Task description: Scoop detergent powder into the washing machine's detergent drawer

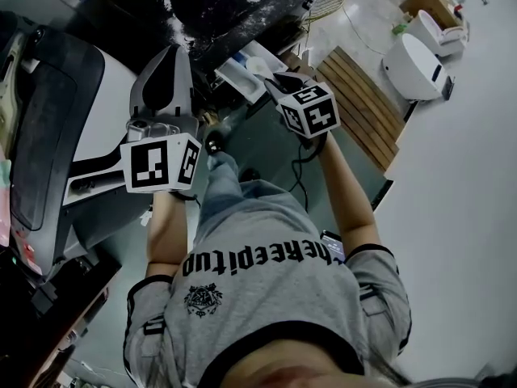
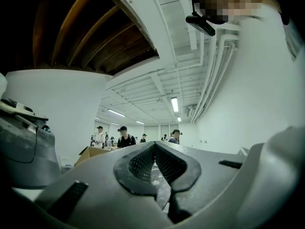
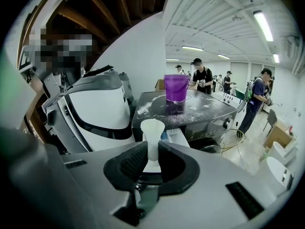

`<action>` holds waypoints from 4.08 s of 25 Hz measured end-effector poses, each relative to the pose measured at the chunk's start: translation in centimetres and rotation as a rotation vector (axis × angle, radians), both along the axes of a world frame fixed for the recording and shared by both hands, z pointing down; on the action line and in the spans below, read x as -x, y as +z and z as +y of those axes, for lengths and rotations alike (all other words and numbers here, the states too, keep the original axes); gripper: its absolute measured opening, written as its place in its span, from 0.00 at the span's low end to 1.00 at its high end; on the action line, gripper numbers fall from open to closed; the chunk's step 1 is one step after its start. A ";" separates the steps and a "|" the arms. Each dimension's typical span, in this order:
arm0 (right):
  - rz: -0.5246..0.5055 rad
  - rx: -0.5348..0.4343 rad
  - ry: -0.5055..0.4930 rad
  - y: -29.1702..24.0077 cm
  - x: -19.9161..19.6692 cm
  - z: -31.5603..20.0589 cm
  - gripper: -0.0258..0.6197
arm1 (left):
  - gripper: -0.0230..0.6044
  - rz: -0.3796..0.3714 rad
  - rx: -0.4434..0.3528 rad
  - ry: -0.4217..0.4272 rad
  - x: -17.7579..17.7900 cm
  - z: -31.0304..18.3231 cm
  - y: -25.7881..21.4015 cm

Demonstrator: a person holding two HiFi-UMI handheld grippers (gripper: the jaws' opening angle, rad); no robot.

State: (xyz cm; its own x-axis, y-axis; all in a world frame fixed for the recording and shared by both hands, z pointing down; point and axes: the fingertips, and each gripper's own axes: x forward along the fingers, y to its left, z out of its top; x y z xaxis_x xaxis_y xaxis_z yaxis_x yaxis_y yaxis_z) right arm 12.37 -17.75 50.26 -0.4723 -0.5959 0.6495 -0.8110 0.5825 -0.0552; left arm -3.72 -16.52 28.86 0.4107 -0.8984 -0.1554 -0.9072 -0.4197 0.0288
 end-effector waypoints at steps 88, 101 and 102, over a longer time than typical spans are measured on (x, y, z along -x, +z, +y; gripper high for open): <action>1.703 -0.805 -1.182 9.3 2.4 0.3 0.14 | 0.04 0.049 0.037 -0.130 5.0 1.0 1.7; 1.717 -0.822 -1.207 9.4 2.5 0.0 0.14 | 0.04 0.058 0.035 -0.139 5.4 1.3 1.7; 1.720 -0.818 -1.204 9.3 2.4 0.0 0.14 | 0.04 0.058 0.035 -0.139 5.4 1.4 1.7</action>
